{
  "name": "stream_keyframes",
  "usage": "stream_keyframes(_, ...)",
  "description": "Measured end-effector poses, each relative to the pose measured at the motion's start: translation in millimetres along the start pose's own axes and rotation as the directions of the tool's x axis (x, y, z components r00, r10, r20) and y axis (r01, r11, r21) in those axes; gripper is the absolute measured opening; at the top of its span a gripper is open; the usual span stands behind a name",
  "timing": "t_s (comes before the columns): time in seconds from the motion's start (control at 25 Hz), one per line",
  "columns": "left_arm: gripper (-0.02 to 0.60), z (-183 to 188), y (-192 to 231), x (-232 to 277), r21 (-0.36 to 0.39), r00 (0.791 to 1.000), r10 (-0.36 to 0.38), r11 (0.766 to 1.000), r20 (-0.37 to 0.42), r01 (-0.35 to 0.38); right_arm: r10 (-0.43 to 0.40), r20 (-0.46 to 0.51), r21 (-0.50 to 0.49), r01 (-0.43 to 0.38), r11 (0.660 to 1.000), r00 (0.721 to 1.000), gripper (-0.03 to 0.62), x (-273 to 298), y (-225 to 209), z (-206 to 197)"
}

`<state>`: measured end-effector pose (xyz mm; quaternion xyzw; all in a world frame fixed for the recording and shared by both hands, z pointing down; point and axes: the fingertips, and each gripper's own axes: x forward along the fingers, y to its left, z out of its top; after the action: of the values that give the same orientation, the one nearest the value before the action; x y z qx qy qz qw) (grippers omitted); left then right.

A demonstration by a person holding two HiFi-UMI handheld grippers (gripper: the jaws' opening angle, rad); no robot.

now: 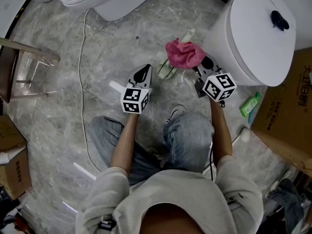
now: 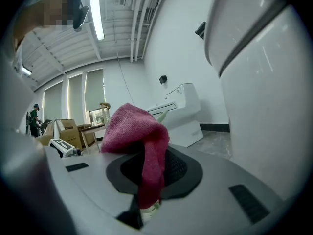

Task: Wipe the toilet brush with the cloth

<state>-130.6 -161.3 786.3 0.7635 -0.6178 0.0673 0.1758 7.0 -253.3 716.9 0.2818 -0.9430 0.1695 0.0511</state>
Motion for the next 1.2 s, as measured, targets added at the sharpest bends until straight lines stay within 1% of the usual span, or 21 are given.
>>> stream_keyframes(0.24,0.018,-1,1,-1,0.002,1.000,0.000,1.000,-0.004,0.000,0.002,-0.072,0.038,0.001,0.999,0.997,0.064,9,-3,-36)
stream_keyframes(0.6,0.020,-1,5,-3,-0.003,1.000,0.007,1.000,-0.001,-0.007,0.012,-0.170,0.075,0.001,0.997,0.985,0.064,19,1,-83)
stream_keyframes(0.96,0.020,-2,8,-3,-0.004,1.000,0.015,1.000,-0.003,-0.015,0.024,-0.284,0.102,0.005,0.995,0.959,0.064,30,2,-139)
stream_keyframes(1.2,0.020,-6,7,-2,-0.001,1.000,0.012,1.000,-0.015,-0.012,0.022,-0.344,0.097,0.012,0.995,0.939,0.064,31,0,-163)
